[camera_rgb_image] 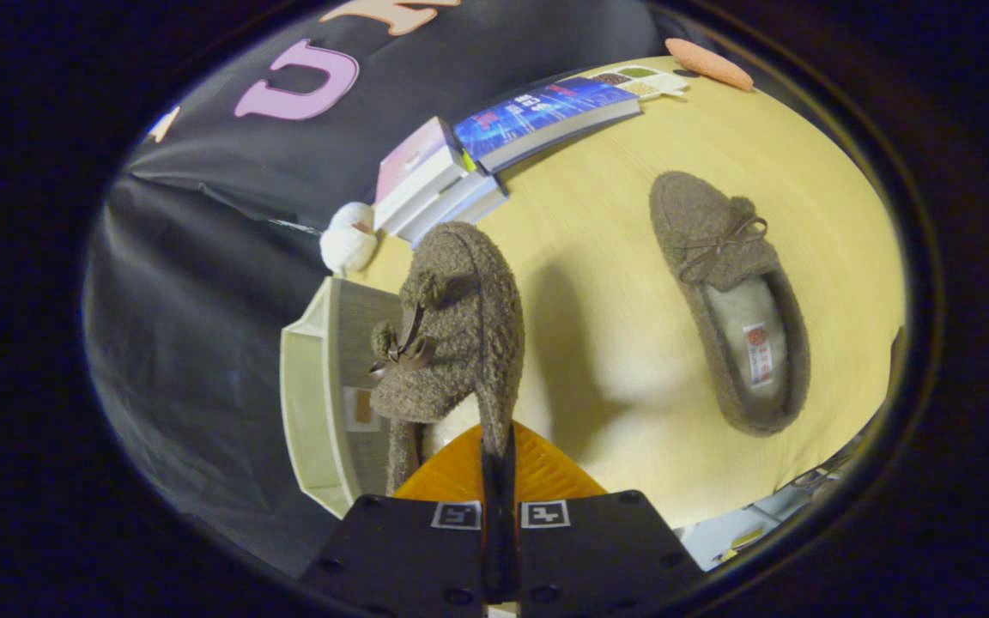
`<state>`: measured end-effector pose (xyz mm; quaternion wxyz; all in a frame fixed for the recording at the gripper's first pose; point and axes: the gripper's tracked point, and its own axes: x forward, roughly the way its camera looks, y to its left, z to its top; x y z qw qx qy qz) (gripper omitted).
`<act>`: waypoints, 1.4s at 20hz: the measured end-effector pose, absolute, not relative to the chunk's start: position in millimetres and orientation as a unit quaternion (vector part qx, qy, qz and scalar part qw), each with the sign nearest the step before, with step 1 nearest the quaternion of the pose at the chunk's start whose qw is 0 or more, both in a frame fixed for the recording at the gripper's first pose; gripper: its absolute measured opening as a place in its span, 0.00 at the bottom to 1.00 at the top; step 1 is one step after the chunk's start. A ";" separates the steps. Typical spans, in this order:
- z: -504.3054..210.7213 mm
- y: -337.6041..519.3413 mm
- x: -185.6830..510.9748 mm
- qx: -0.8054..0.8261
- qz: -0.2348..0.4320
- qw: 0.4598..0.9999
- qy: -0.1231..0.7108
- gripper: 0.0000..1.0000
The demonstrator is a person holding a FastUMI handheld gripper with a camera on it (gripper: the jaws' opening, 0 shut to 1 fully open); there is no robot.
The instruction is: Open the storage box then place both shoes into the box .Put the left shoe in first, then the right shoe, with the right side of both shoes facing outward in a uniform manner.
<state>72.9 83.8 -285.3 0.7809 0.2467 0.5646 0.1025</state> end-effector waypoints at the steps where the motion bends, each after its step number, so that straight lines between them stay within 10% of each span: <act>1: -273.5 89.9 72.4 0.252 0.113 0.780 0.561 0.03; 12: -207.9 207.7 58.2 0.263 0.209 0.758 0.559 0.03; 28: -324.2 311.2 52.2 0.177 0.134 0.750 0.623 0.04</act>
